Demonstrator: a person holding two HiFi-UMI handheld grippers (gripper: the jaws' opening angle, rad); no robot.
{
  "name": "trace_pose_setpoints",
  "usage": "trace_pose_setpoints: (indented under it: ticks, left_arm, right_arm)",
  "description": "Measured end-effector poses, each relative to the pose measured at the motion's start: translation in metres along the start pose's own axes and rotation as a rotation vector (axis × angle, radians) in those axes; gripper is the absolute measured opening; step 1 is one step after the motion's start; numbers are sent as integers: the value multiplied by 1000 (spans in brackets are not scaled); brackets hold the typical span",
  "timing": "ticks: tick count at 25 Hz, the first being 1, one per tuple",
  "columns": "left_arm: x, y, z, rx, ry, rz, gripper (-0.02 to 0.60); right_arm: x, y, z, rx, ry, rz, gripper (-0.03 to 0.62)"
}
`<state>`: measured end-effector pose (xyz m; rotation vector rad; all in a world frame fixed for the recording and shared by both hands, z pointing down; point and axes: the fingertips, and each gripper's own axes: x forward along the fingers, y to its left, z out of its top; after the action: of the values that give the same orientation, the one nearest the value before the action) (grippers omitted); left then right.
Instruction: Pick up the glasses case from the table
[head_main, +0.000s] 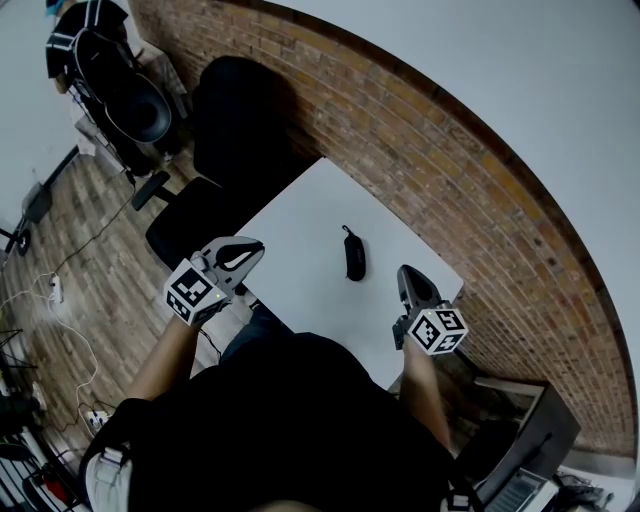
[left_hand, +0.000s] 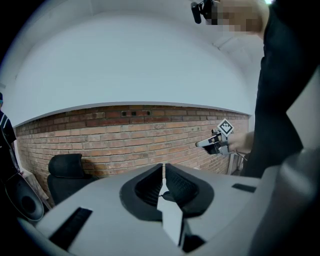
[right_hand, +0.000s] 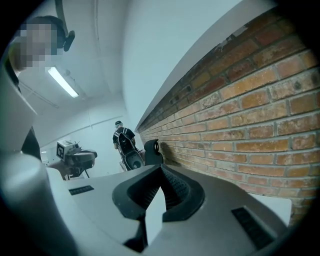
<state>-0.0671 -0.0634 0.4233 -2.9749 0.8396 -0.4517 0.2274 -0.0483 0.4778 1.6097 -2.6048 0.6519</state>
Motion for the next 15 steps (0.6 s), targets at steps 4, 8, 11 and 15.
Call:
trace_pose_setpoints:
  ticks: [4, 8, 11, 15]
  left_arm:
    - [3, 10, -1, -1, -3, -4, 26]
    - [9, 17, -3, -3, 8, -15, 26]
    - [13, 23, -2, -5, 3, -23, 26]
    - [17, 32, -1, -3, -5, -29, 26]
  right_arm:
    - [8, 1, 5, -14, 1, -12, 15]
    - [14, -1, 8, -6, -3, -16, 15]
    - [18, -3, 8, -10, 0, -26, 15]
    - [26, -4, 9, -20, 3, -36, 15]
